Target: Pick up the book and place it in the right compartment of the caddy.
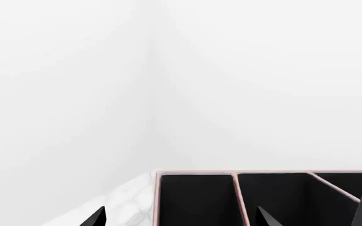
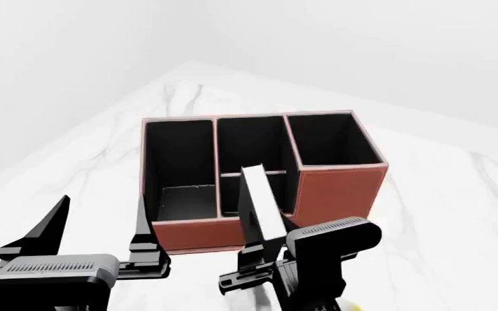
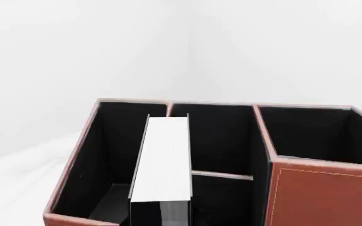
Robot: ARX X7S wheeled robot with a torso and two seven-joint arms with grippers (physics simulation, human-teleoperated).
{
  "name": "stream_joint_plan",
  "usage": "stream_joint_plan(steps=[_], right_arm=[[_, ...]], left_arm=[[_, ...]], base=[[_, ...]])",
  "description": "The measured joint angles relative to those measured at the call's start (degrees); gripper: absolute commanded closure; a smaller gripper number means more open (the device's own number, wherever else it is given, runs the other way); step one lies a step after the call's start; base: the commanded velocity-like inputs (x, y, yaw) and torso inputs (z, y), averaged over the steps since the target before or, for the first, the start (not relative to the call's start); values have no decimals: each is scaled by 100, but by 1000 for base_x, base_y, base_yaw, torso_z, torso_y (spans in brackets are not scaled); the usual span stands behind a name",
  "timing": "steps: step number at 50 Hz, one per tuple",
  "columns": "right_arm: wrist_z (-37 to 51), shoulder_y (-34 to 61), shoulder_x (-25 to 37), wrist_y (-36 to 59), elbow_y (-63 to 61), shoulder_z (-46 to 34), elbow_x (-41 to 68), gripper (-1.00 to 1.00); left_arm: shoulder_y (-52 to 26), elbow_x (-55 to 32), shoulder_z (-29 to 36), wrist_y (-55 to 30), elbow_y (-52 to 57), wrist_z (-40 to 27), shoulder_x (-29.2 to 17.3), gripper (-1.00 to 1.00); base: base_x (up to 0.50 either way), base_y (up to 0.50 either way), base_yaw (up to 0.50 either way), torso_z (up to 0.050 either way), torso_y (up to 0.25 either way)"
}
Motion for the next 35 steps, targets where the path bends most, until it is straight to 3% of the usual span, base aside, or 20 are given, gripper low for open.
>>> stream_joint_plan(steps=[20,35], right_arm=[[401,2856,-731,2678,-439,1668,1870,100],[327,4720,-706,3253,599,2157,2256,100]], left_arm=[[16,-133,-38,9,22,-17,-34,-100],[-5,-147,2,28,-25,-30,-41,-100]], base=[[0,0,0,0,2],[0,0,0,0,1]])
